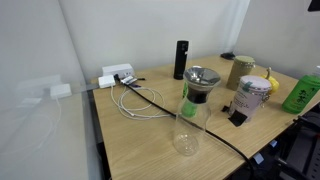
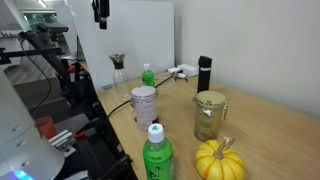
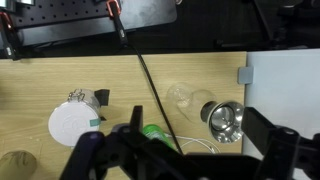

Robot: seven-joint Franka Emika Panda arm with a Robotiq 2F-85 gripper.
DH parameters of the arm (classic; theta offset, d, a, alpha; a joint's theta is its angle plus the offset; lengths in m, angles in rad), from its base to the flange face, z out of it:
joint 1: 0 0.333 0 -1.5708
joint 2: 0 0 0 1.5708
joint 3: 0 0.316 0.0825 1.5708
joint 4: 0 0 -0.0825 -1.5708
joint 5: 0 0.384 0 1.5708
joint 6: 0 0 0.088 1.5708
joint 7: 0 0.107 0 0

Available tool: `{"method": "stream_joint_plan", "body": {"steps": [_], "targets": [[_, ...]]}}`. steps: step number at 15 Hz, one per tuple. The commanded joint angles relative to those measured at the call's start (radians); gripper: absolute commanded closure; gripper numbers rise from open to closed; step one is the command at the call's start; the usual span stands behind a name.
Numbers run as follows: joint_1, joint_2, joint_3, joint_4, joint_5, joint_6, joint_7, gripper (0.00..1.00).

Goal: Move the green bottle to the left

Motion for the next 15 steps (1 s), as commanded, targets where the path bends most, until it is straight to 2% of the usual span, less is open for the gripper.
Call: {"method": "stream_joint_plan", "body": {"steps": [1, 8, 15], "targets": [[-0.023, 0.000, 0.018, 0.003, 0.010, -0.006, -0.010, 0.00], [-0.031, 0.001, 0.019, 0.003, 0.009, -0.010, 0.010, 0.00], [-0.173, -0.008, 0.046, -0.026, -0.046, -0.001, 0.274, 0.00]]}}
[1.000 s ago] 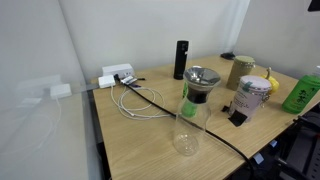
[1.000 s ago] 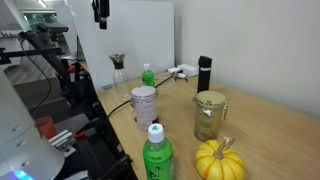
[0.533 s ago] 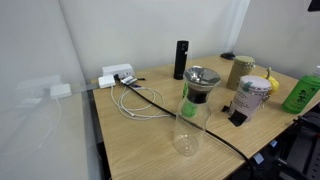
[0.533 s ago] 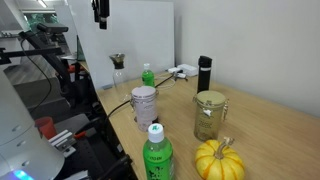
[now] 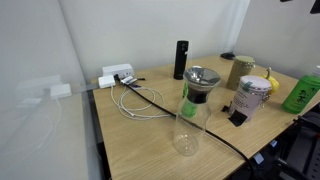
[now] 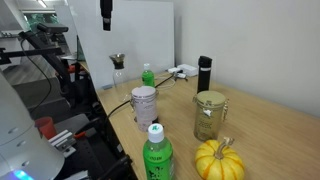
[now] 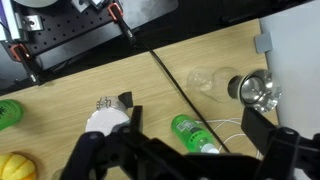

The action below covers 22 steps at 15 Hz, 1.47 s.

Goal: Move the green bottle to the left

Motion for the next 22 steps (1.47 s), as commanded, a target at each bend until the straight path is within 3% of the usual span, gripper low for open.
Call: {"method": "stream_joint_plan", "body": {"steps": [1, 7, 8, 17, 22], "targets": [[-0.084, -0.018, 0.047, -0.022, -0.045, -0.007, 0.148, 0.00], [-0.172, -0.095, 0.099, -0.059, -0.219, -0.044, 0.417, 0.00], [-0.136, -0.060, 0.056, -0.050, -0.181, -0.022, 0.350, 0.00], [-0.166, -0.093, 0.082, -0.065, -0.232, -0.023, 0.437, 0.00], [-0.216, -0.111, -0.005, -0.119, -0.259, 0.076, 0.423, 0.00]]}}
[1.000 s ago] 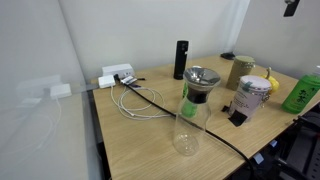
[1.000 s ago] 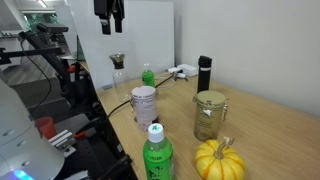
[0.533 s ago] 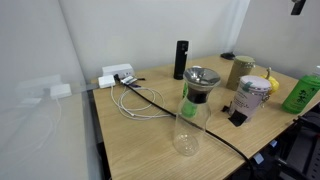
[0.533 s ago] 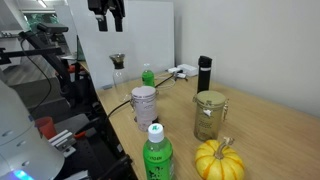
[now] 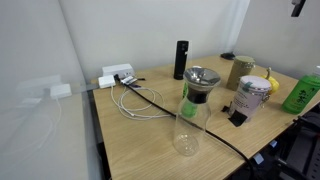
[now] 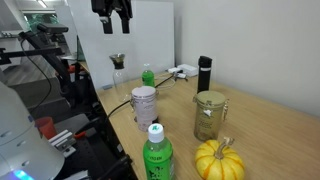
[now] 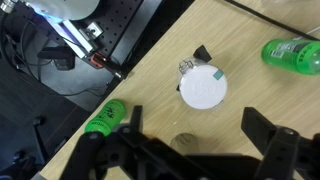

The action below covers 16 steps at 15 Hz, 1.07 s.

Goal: Move the green bottle to the left

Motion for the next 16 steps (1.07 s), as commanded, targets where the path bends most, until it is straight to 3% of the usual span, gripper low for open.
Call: {"method": "stream_joint_plan", "body": {"steps": [1, 7, 12, 16], "targets": [[-0.038, -0.019, -0.063, -0.050, -0.002, 0.093, -0.022, 0.00], [-0.129, -0.023, -0.173, -0.120, -0.009, 0.129, -0.066, 0.00], [-0.221, -0.037, -0.202, -0.178, -0.071, 0.132, -0.066, 0.00], [-0.221, -0.016, -0.196, -0.158, -0.058, 0.110, -0.062, 0.00]]}}
